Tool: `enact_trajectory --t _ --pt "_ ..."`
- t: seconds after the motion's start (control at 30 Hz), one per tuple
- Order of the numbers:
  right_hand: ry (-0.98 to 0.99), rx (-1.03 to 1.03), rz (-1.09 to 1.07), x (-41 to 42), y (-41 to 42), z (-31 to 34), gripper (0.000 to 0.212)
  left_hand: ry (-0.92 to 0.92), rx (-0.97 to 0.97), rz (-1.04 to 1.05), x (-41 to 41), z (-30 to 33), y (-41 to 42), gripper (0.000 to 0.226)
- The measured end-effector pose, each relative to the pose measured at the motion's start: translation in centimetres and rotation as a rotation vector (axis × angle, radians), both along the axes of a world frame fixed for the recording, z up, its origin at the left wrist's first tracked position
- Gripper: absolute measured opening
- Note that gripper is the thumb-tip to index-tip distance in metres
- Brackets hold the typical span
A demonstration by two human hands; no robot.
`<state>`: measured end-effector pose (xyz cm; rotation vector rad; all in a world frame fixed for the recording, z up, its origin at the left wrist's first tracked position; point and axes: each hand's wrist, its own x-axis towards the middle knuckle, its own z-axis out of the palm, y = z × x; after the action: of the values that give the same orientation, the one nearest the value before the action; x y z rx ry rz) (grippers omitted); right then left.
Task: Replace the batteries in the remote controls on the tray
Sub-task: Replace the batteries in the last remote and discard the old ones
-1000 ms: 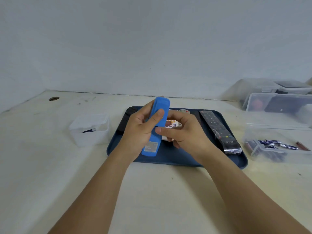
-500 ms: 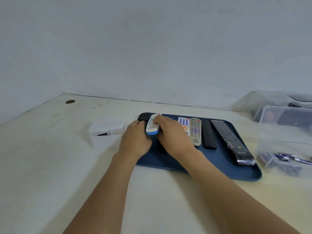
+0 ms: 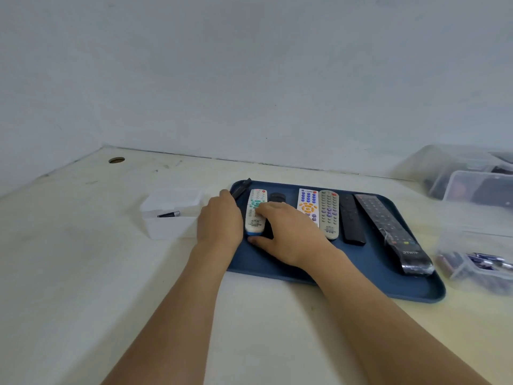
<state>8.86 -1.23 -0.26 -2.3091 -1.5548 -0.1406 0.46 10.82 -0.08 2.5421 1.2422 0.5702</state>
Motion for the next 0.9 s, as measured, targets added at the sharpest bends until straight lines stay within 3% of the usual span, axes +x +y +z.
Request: enact_trajectory --t 0.17,0.3,0.37,0.43,0.47,0.53,0.6,0.77,0.9 --pt "0.0 -0.001 0.012 -0.1 -0.1 -0.3 0.05 -0.1 -0.004 0.028 -0.4 -0.1 -0.1 0.018" --pt "0.079 0.141 -0.011 -0.3 -0.4 0.2 0.058 -0.473 0.014 0.003 -0.5 0.4 -0.4 0.02" --pt "0.404 0.391 -0.089 -0.6 -1.0 1.4 0.061 -0.817 -0.305 -0.143 -0.4 1.2 -1.5 0.02" --pt "0.875 0.611 -0.093 -0.7 -1.9 3.2 0.053 -1.035 -0.923 -0.353 -0.4 2.2 -3.4 0.022" --pt "1.059 0.694 -0.07 -0.5 -2.7 4.0 0.045 -1.041 -1.177 -0.451 -0.4 2.6 -4.4 0.024" --pt "1.272 0.831 -0.046 0.5 -4.8 5.5 0.032 -0.898 -1.369 -0.58 -0.4 2.6 -5.7 0.027" --pt "1.322 0.876 -0.075 1.8 -7.2 6.1 0.029 -0.758 -1.39 -0.683 -0.4 2.5 -6.3 0.028" --pt "1.417 0.61 -0.036 3.0 -10.7 4.4 0.03 -0.397 -1.273 -0.875 -0.3 2.0 -8.8 0.025" --pt "1.424 0.727 -0.034 3.2 -10.4 4.1 0.033 -0.405 -1.228 -0.893 -0.1 1.8 -9.9 0.029"
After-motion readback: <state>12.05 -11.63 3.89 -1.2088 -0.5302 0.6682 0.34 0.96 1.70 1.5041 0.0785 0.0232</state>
